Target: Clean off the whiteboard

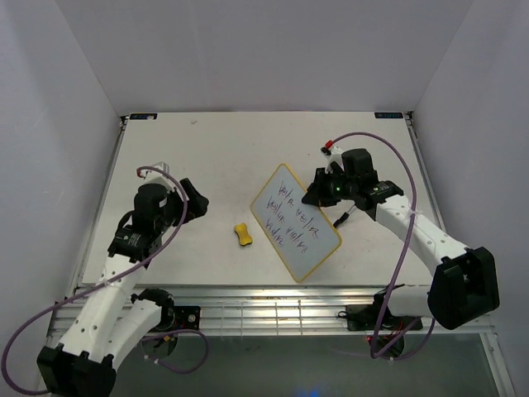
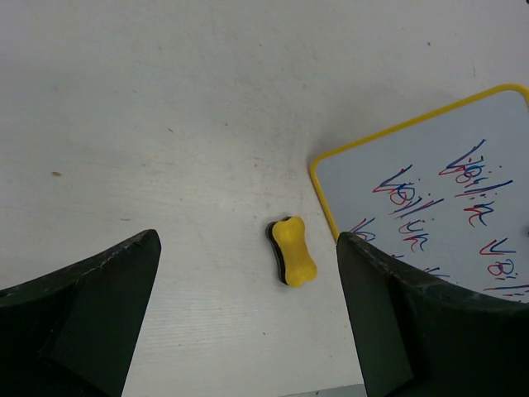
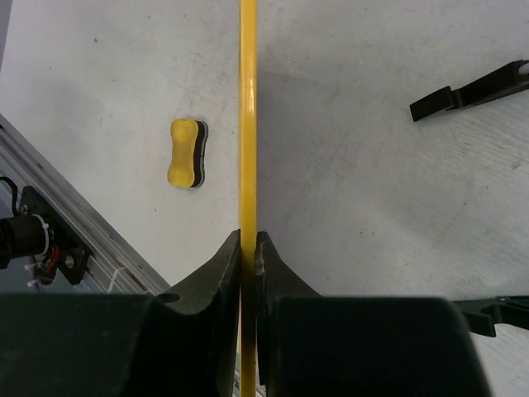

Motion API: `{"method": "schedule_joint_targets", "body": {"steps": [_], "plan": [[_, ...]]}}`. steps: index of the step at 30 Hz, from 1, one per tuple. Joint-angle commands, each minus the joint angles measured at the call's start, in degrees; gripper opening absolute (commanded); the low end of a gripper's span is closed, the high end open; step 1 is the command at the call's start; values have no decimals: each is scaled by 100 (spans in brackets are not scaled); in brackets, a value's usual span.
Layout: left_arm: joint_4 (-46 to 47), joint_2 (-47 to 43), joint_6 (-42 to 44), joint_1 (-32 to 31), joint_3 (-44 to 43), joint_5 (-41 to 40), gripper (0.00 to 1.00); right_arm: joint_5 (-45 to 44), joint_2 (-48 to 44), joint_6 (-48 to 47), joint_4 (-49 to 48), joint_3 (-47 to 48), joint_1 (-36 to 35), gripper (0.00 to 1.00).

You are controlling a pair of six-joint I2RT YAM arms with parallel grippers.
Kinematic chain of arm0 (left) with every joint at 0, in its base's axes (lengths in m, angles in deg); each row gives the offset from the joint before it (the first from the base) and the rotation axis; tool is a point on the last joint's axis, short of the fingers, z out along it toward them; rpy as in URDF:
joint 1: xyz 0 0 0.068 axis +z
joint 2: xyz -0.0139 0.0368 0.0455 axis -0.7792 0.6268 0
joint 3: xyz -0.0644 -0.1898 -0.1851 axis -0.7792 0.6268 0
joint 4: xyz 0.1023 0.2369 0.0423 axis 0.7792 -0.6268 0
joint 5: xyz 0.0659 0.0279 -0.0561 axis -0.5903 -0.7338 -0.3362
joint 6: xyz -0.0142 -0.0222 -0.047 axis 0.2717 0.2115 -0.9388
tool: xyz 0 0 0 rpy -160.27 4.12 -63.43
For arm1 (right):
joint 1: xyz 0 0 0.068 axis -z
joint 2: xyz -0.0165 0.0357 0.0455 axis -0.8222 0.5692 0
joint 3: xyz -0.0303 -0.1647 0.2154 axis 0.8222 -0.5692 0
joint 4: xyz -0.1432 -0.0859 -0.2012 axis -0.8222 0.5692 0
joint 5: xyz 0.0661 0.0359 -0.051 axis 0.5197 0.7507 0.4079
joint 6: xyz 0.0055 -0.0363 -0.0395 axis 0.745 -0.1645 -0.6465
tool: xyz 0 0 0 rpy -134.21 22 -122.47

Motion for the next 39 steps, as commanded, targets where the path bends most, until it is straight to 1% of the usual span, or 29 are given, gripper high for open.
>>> {"method": "schedule_joint_targets", "body": {"steps": [1, 3, 4, 5, 6, 7, 8, 10, 15, 17, 20, 23, 26, 31, 32, 33, 35, 38, 39], "plan": [[345, 509, -496, -44, 231, 986, 98, -578, -444, 30, -492, -96, -16, 8], [685, 756, -970, -289, 520, 944, 98, -712, -462, -145, -229, -79, -77, 8], [784, 1114, -1129, -734, 582, 561, 98, -747, -471, -189, -201, -114, -78, 8], [837, 1327, -1253, -1026, 609, 191, 98, -730, -488, -233, -184, -140, -69, 8], [907, 1546, -1358, -1255, 574, -56, 98, -712, -506, -277, -175, -158, -69, 8], [908, 1766, -1542, -1640, 531, -267, 98, -729, -541, -373, -131, -167, -69, 8], [908, 2116, -1622, -1775, 478, -513, 98, -747, -559, -418, -105, -184, -69, 8], [960, 2347, -1728, -2012, 372, -717, 98, -791, -629, -515, -52, -211, -69, 8], [1013, 2769, -1650, -2154, 135, -1174, 98, -493, -708, -577, -87, -439, -69, 8], [987, 2901, -1676, -2224, 3, -1271, 98, -510, -726, -551, -174, -527, -69, 8], [847, 3218, -1798, -2426, -172, -1622, 98, -519, -726, -541, -236, -642, -78, 8], [715, 3595, -1913, -2593, -479, -1746, 91, -528, -673, -550, -210, -650, -78, 8], [399, 3973, -2229, -2821, -796, -2088, 92, -466, -664, -585, -280, -686, -78, 8], [-173, 4544, -2765, -2962, -1350, -2527, 92, -685, -673, -708, -123, -642, -87, 8], [-313, 4807, -2870, -2971, -1446, -2572, 92, -738, -673, -735, -96, -624, -87, 8], [-610, 4922, -2958, -2980, -1639, -2616, 91, -765, -717, -761, -78, -633, -87, 8], [-893, 5116, -3300, -3050, -1781, -2730, 91, -922, -770, -823, -26, -615, -87, 8], [-973, 5275, -3521, -3164, -1799, -2704, 90, -976, -796, -858, -25, -598, -87, 8], [-973, 5301, -3556, -3191, -1808, -2678, 88, -958, -788, -858, -25, -598, -87, 8]]}}
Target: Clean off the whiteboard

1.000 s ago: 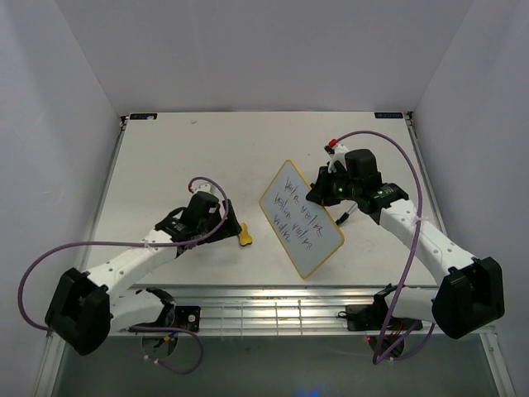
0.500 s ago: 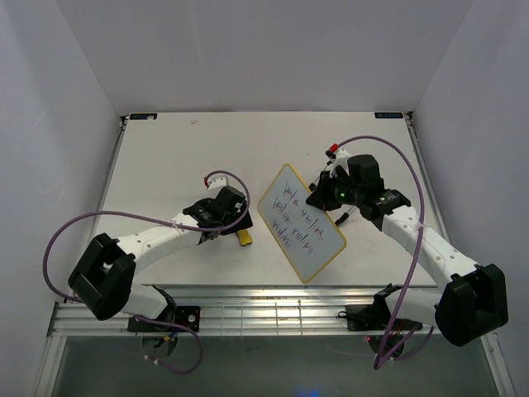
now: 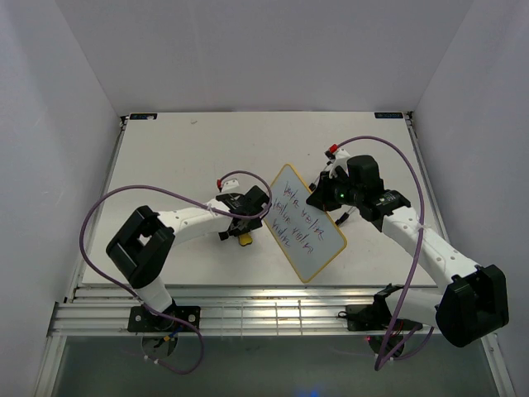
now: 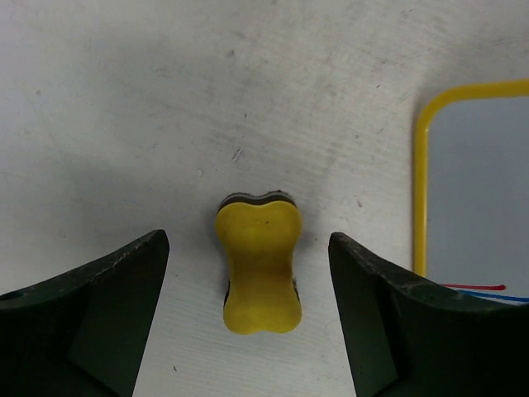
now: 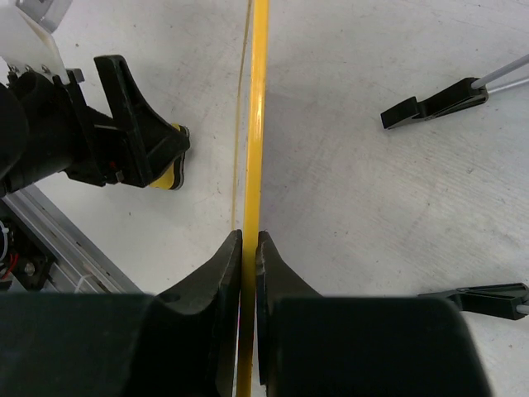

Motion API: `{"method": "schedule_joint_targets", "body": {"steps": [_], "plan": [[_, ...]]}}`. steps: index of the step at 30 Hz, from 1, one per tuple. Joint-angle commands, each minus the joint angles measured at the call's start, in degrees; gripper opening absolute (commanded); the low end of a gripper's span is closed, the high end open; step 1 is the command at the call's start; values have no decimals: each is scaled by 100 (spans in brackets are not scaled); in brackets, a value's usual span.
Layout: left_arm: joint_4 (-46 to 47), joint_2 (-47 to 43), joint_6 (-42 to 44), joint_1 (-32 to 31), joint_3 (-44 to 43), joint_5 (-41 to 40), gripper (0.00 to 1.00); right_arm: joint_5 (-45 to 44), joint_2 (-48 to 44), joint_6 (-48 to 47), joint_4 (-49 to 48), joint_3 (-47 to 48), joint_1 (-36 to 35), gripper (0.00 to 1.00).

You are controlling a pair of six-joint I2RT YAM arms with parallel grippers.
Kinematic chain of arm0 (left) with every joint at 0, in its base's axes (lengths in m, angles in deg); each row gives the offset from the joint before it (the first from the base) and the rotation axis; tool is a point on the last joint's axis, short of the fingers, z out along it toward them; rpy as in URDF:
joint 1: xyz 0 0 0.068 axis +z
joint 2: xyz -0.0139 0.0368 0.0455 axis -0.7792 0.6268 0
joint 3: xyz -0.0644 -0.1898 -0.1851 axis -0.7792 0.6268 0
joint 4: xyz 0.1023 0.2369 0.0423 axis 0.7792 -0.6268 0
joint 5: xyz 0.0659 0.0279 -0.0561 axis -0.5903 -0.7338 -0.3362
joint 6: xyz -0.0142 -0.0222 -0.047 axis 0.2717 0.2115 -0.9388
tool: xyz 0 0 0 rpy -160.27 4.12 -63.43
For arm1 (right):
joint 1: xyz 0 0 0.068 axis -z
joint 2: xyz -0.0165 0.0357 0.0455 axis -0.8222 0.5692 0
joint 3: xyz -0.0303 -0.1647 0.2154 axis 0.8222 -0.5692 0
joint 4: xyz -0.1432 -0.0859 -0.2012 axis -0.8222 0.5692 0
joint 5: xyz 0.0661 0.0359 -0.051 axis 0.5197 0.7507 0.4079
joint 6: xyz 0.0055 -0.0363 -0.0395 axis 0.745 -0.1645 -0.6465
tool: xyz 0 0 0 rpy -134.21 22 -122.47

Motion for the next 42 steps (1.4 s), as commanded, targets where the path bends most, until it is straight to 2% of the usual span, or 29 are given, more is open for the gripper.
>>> {"method": "schedule_joint_targets", "body": {"steps": [1, 2, 4, 12, 17, 20, 22, 24, 33, 36, 37, 39, 40, 42], "plan": [[-403, -6, -505, -172, -153, -199, 87, -445, -53, -574, 158, -60, -23, 8], [-385, 21, -506, -199, -153, -199, 87, -418, -36, -574, 141, -60, -23, 8], [-359, 100, -488, -243, -188, -190, 78, -374, 26, -591, 97, -95, -23, 8], [-227, 162, -506, -287, -171, -129, 71, -269, 140, -626, 44, -113, -23, 8], [-104, 66, -532, -287, -48, -129, 60, -190, 149, -644, 44, -122, -23, 8], [1, -14, -453, -287, 49, -111, 46, -172, 175, -662, 62, -130, -23, 8], [133, -49, -392, -287, 119, -85, 46, -128, 176, -662, 53, -157, -23, 8], [230, -40, -339, -287, 163, -24, 40, -102, 176, -644, 9, -174, -23, 8], [467, -137, -198, -287, 409, 74, 41, 74, 158, -618, -35, -183, -23, 8], [485, -268, -119, -287, 462, 30, 32, 118, 149, -591, -61, -201, -23, 8], [528, -356, -41, -287, 488, 12, 28, 118, 140, -565, -88, -218, -23, 8], [844, -751, 213, -296, 637, 12, 26, 118, 123, -521, -123, -253, -23, 8], [1106, -926, 772, -296, 725, 82, 26, 109, 123, -469, -158, -271, -23, 8], [1941, -1504, 1285, -296, 1066, 354, 24, 118, 79, -416, -202, -324, -23, 8]]}}
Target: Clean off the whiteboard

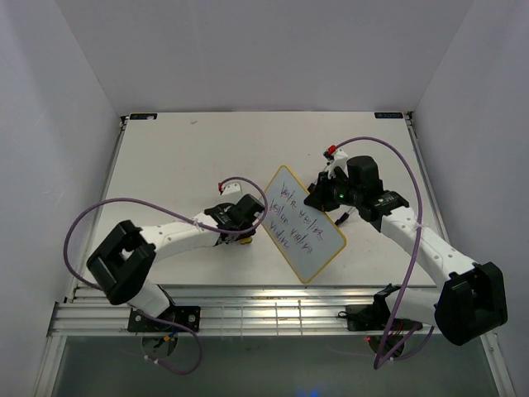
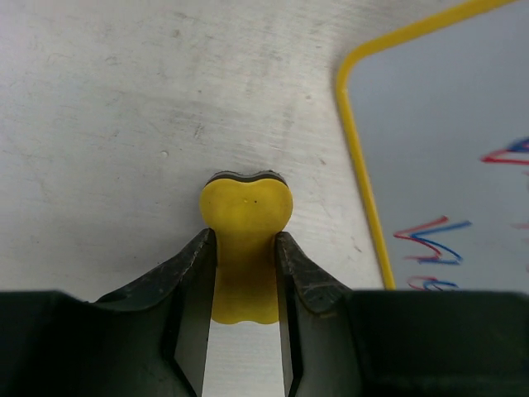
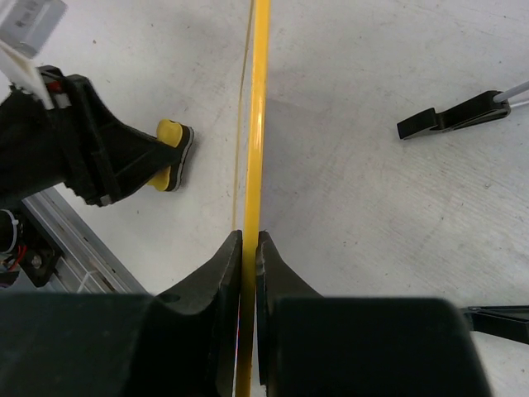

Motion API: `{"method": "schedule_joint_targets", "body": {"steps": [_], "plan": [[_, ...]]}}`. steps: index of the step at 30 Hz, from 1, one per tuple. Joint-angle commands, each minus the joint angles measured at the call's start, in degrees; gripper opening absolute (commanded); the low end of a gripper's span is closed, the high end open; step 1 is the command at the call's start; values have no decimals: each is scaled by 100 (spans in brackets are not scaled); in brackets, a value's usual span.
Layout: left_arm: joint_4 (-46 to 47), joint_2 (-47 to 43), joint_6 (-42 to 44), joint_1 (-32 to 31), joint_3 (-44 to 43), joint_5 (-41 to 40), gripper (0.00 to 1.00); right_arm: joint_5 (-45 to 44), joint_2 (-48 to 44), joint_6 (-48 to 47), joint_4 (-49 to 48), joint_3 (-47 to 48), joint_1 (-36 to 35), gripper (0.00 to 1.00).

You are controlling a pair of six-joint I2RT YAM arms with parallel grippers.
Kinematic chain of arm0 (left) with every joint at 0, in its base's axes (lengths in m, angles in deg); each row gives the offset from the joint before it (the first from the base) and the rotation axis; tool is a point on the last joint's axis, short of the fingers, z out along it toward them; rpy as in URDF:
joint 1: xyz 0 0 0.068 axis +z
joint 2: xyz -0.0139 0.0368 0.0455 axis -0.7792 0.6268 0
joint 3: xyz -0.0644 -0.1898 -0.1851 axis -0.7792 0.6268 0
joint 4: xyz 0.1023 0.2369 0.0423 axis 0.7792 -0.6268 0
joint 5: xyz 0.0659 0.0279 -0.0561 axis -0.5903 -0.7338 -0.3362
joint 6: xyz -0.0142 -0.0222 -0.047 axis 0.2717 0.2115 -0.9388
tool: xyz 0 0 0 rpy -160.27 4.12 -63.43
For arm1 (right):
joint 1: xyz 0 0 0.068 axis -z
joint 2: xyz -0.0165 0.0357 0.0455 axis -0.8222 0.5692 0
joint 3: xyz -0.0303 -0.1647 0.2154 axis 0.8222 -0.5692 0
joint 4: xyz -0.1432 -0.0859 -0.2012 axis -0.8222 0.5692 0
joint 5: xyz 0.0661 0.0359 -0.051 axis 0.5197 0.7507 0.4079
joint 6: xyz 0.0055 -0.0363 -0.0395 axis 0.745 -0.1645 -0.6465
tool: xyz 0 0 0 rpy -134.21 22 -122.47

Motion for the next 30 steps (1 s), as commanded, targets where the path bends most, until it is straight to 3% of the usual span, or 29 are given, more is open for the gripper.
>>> {"method": "schedule_joint_targets", "body": {"steps": [1, 7, 14, 23, 30], "plan": [[1381, -1120, 1133, -27, 421, 332, 23, -138, -9, -333, 21, -256, -21, 8], [3999, -2246, 2470, -18, 1458, 948, 23, 82, -88, -43, -190, -353, -12, 8], [4967, -1555, 3174, 26, 1231, 1353, 23, 275, -228, 256, -445, -563, -30, 8], [6023, -754, 3008, 254, 1169, 1783, 23, 803, -334, 608, -884, -792, -65, 8], [6156, -331, 2885, 246, 993, 2099, 18, 873, -404, 722, -1016, -819, -161, 8]]}}
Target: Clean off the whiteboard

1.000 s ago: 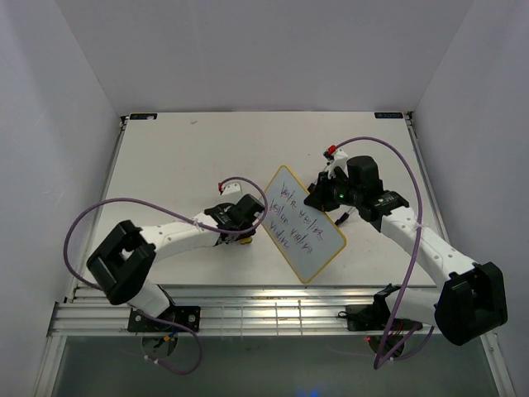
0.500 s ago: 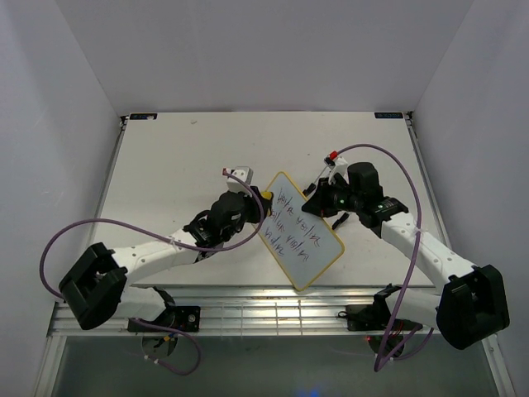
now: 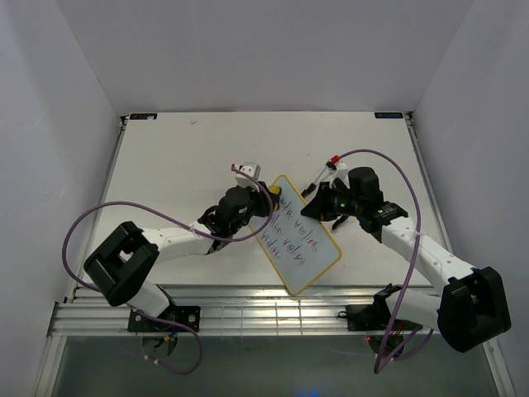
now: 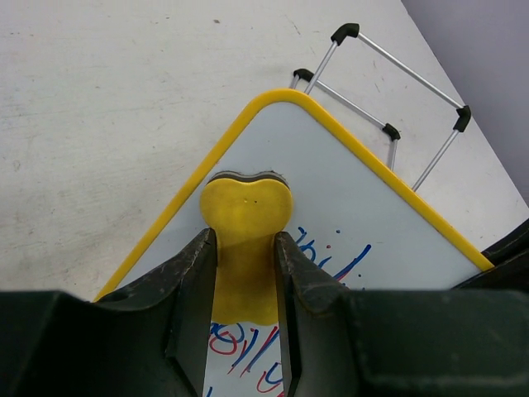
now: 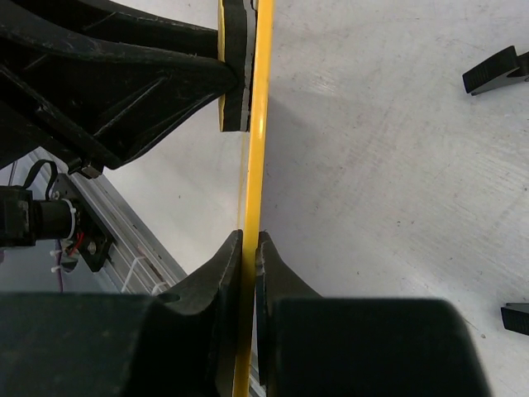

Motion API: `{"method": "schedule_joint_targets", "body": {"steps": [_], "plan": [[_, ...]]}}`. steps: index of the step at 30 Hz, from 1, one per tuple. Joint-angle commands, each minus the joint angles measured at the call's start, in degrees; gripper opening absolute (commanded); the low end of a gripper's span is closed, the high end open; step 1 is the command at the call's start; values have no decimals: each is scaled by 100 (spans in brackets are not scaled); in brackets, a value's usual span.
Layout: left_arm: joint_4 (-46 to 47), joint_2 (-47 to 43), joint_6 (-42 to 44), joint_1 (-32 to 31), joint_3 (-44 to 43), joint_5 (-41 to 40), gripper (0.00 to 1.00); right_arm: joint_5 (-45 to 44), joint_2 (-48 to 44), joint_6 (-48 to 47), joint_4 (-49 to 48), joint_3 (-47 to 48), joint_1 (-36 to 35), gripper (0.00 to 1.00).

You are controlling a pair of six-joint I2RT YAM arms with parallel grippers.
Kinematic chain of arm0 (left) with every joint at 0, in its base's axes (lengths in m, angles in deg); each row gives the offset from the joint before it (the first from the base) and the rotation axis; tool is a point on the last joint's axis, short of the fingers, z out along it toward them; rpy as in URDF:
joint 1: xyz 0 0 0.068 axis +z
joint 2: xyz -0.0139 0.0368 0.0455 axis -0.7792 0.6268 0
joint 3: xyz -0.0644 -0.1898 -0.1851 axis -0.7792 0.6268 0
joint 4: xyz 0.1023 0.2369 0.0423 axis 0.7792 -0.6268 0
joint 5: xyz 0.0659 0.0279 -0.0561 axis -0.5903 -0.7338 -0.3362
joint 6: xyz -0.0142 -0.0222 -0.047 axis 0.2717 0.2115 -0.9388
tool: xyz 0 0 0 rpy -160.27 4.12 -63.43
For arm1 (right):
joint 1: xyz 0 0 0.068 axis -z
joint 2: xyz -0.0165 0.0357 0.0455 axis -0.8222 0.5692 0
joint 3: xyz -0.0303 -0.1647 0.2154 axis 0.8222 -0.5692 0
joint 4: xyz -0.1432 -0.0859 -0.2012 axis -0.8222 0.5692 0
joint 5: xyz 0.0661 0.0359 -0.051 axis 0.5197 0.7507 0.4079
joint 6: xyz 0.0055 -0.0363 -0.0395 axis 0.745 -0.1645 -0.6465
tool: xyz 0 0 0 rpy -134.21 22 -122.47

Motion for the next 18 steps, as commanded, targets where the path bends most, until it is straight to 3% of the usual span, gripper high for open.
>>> {"method": "schedule_joint_targets", "body": {"steps": [1, 18], "plan": [[405, 29, -79, -39, -150, 430, 18, 250, -144, -148, -374, -23, -157, 8], [626, -147, -220, -1023, 272, 44, 16, 110, 111, -95, -392, 390, -263, 8]]}}
